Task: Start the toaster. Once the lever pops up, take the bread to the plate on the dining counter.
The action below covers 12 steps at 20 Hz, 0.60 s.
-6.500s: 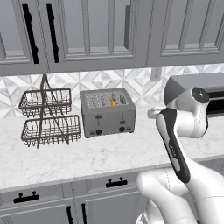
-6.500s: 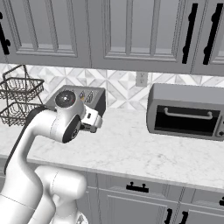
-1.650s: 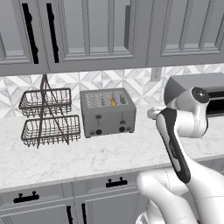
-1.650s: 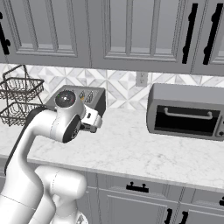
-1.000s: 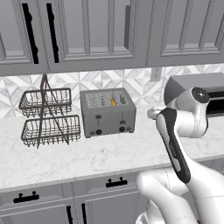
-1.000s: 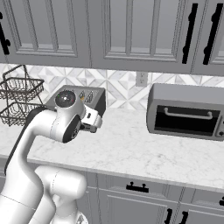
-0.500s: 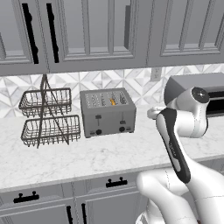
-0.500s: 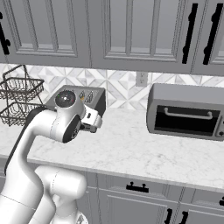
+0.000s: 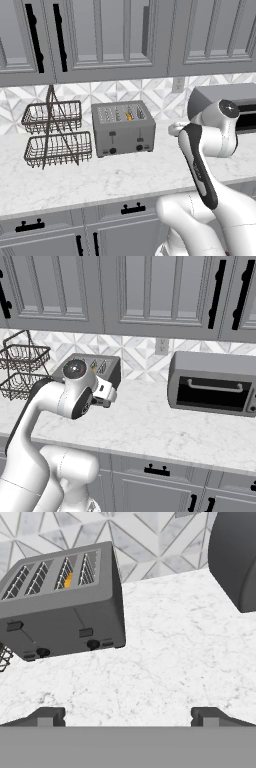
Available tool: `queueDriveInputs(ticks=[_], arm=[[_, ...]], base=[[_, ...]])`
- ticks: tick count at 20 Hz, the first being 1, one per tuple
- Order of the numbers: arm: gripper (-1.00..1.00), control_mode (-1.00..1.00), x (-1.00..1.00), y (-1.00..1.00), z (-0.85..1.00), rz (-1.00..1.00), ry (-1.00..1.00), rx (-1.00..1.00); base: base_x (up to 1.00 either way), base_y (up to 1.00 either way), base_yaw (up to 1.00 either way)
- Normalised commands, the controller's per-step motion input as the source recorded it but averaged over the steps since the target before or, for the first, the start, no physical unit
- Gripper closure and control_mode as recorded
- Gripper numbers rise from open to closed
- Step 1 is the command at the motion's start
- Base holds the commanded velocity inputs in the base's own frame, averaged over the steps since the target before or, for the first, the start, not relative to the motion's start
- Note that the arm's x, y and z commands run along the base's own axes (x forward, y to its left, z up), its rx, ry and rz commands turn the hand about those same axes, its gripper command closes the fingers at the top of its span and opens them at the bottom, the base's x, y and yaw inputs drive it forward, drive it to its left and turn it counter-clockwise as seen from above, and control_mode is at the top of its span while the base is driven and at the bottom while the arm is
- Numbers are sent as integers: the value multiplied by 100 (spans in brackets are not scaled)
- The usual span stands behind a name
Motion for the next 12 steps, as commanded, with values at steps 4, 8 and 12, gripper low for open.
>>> queueDriveInputs(ticks=[4, 8, 12], arm=[[-100, -100, 0, 0, 0, 0, 0, 0], [-100, -100, 0, 0, 0, 0, 0, 0], [-100, -100, 0, 0, 0, 0, 0, 0]], base=[[0, 0, 0], [0, 0, 0], [0, 0, 0]])
